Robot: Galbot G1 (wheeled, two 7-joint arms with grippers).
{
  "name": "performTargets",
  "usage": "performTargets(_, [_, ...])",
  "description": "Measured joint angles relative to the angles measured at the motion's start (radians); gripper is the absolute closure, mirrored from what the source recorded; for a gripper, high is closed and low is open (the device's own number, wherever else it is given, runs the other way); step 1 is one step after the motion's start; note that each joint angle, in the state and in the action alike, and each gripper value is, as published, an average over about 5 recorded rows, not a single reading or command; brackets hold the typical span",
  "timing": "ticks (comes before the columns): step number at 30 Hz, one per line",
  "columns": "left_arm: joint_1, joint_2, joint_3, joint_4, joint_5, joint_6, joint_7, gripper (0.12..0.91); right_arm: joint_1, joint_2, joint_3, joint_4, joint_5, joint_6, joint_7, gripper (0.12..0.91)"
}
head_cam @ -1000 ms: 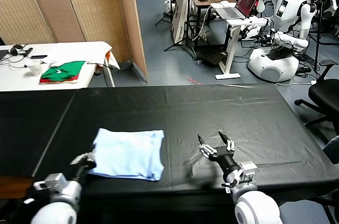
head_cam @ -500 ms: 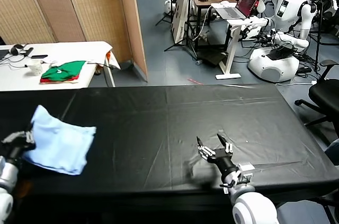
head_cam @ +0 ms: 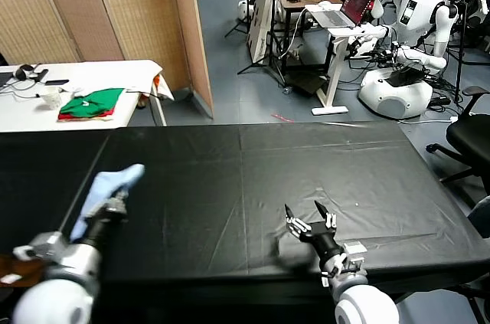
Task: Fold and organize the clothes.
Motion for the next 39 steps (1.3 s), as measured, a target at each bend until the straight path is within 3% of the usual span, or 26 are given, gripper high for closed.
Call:
performTargets(6, [-0.031, -0.149, 0.162, 0.036, 0.057, -0.024, 0.038, 0.878, 0.016, -0.001, -0.021, -0.002, 0.009, -0.008, 0.000, 0.118])
performTargets(11, [-0.029, -0.208, 0.243, 0.076, 0.132, -0.025, 0.075, 0.842, 0.035, -0.019, -0.038, -0.003, 0.077, -0.027, -0.008, 0.118])
performTargets(14, [-0.022, -0.222, 0.277, 0.079, 0.152, -0.020, 0.104, 0.700, 0.051, -0.034, -0.052, -0.013, 0.140, -0.048, -0.012, 0.118])
performTargets(18, [-0.014, -0.230, 0.297, 0.079, 0.154, -0.026, 0.139, 0.436, 0.081, -0.056, -0.086, -0.030, 0.232, -0.091, -0.007, 0.118])
performTargets(21, [-0.016, -0.225, 0.293, 0.077, 0.170, -0.040, 0.149, 0.257, 0.108, -0.062, -0.126, -0.044, 0.278, -0.119, -0.006, 0.118])
performTargets(24, [-0.014, -0.216, 0.280, 0.076, 0.202, -0.057, 0.151, 0.149, 0.133, -0.053, -0.168, -0.063, 0.296, -0.135, -0.005, 0.118])
performTargets(34, [0.031, -0.222, 0.253, 0.068, 0.296, -0.072, 0.184, 0.123, 0.201, -0.003, -0.283, -0.158, 0.297, -0.137, -0.018, 0.139])
performTargets(37, [0.042, -0.225, 0.243, 0.060, 0.304, -0.074, 0.187, 0.123, 0.216, 0.000, -0.301, -0.183, 0.297, -0.134, -0.024, 0.225])
performTargets(39, [0.049, -0.226, 0.238, 0.056, 0.311, -0.075, 0.189, 0.123, 0.227, 0.000, -0.309, -0.198, 0.298, -0.133, -0.022, 0.333])
